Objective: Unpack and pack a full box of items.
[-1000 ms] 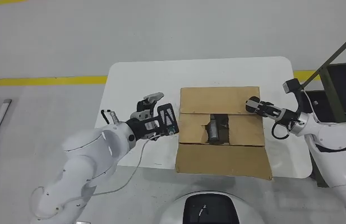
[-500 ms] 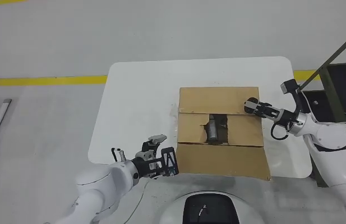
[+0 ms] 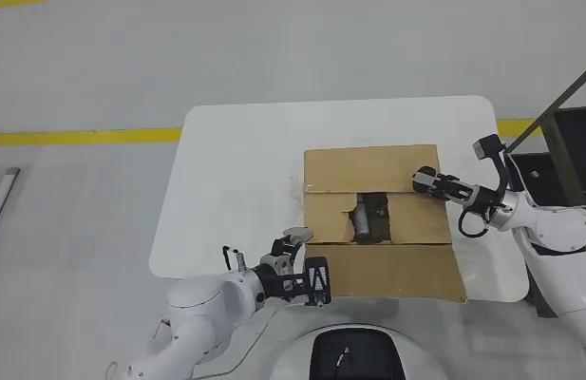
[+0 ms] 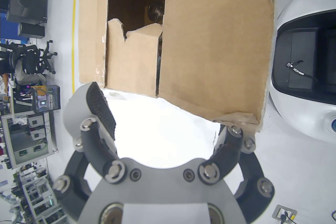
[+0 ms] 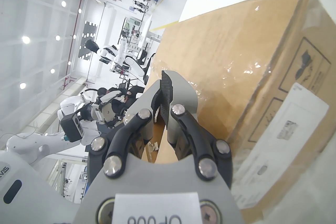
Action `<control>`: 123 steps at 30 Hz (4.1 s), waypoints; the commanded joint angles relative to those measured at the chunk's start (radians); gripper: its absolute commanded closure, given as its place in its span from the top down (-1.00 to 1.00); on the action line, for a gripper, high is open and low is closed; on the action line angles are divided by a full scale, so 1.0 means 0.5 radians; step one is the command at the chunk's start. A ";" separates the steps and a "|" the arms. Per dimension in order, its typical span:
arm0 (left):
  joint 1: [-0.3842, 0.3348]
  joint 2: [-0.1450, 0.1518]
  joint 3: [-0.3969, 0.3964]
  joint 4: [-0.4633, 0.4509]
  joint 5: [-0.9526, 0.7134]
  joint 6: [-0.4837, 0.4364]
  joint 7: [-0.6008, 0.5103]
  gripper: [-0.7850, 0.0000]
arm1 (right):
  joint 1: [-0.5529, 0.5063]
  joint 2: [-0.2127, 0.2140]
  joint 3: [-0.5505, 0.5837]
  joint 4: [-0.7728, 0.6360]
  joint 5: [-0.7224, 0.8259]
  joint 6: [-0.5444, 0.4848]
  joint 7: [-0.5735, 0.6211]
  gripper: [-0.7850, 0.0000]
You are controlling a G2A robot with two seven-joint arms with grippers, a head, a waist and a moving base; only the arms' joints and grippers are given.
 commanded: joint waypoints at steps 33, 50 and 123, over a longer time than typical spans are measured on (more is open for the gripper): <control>-0.620 -0.297 0.421 0.482 -0.081 0.645 -0.287 1.00 | -0.110 0.027 0.045 -0.407 -0.279 -0.029 -0.365 -1.00; -0.591 -0.337 0.241 0.439 -0.186 0.713 -0.579 1.00 | -0.187 -0.033 -0.234 -0.383 -1.329 -0.058 -1.184 -1.00; -0.191 -0.542 0.035 0.949 -0.138 1.516 0.097 0.00 | -0.114 -0.079 -0.285 -0.331 -1.095 -0.009 -1.075 -1.00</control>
